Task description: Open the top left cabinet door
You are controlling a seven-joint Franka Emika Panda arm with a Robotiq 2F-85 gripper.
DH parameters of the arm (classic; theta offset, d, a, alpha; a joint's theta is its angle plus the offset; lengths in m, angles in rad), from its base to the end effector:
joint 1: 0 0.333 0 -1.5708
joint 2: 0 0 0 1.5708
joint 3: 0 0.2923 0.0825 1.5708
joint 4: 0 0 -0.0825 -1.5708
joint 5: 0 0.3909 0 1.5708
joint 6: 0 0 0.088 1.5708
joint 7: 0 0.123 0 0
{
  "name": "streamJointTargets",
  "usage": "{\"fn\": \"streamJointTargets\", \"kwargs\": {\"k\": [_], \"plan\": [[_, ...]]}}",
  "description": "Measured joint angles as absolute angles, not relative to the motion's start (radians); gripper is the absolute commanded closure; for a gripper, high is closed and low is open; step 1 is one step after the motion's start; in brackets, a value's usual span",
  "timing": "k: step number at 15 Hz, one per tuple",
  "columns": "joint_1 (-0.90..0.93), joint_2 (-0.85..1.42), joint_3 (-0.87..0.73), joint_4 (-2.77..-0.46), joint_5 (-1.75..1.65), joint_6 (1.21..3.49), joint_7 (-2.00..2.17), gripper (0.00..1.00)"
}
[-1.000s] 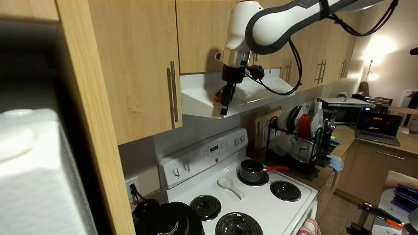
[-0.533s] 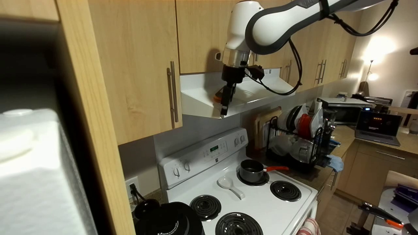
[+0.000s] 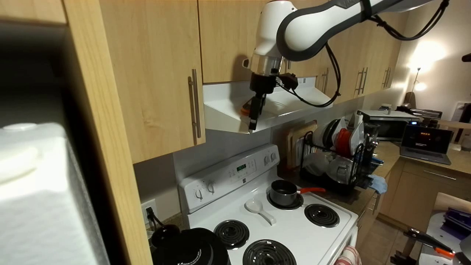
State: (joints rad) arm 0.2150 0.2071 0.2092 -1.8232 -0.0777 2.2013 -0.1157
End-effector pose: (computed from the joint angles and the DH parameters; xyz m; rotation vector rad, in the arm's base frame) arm 0.5827 0.2530 0.3991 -2.9992 -0.8821 -0.2785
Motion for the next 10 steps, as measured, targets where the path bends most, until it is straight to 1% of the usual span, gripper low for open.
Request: {"fn": "streamJointTargets", "kwargs": {"k": [10], "plan": [[0.279,0.138,0.254,-1.837,-0.078,2.183,-0.114,0.0]]}}
